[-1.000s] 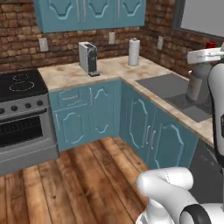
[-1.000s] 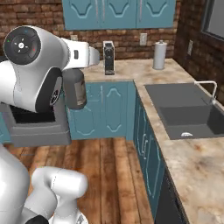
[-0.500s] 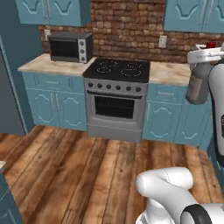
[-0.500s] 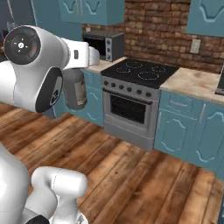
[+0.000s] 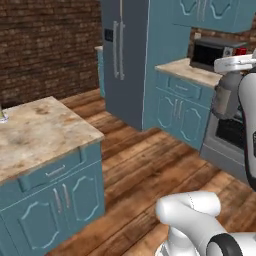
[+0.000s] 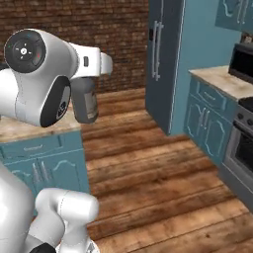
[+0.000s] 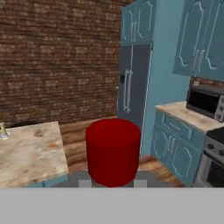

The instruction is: Get the candle and the liquor from the cabinet and move them to the dining counter.

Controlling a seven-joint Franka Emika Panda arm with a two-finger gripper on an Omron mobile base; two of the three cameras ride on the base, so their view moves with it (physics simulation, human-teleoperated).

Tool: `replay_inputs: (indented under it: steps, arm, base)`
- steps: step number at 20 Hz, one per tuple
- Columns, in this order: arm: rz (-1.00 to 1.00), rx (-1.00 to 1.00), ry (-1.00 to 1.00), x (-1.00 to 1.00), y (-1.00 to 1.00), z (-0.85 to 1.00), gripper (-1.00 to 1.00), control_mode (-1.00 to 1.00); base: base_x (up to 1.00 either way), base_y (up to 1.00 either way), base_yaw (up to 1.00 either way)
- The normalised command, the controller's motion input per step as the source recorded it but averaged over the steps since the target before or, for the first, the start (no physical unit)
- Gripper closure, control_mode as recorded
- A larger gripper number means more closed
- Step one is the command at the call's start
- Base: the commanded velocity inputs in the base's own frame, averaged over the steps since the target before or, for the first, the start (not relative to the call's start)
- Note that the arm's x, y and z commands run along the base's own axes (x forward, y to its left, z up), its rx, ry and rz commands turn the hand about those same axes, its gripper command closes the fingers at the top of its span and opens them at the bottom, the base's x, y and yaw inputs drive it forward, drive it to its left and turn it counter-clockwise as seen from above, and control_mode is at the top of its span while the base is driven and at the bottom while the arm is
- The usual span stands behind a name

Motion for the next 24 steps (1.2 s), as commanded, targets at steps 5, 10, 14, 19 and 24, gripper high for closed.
replay_inputs:
  steps: [5, 10, 14, 19, 24]
  arm:
    - [0.0, 0.0, 0.0, 0.0, 0.0, 0.0, 1.0, 1.0]
    - [0.0, 0.0, 0.0, 0.0, 0.0, 0.0, 1.0, 1.0]
    - [0.0, 0.0, 0.0, 0.0, 0.0, 0.0, 1.0, 1.0]
    - [0.0, 0.0, 0.0, 0.0, 0.0, 0.0, 1.0, 1.0]
    - [0.0, 0.0, 0.0, 0.0, 0.0, 0.0, 1.0, 1.0]
  base:
    - [0.0, 0.26, 0.95]
    - [0.13, 0.31, 0.7]
    - [0.22, 0.18, 0.08]
    - [0.64, 0.08, -0.04]
    - [0.86, 0.06, -0.1]
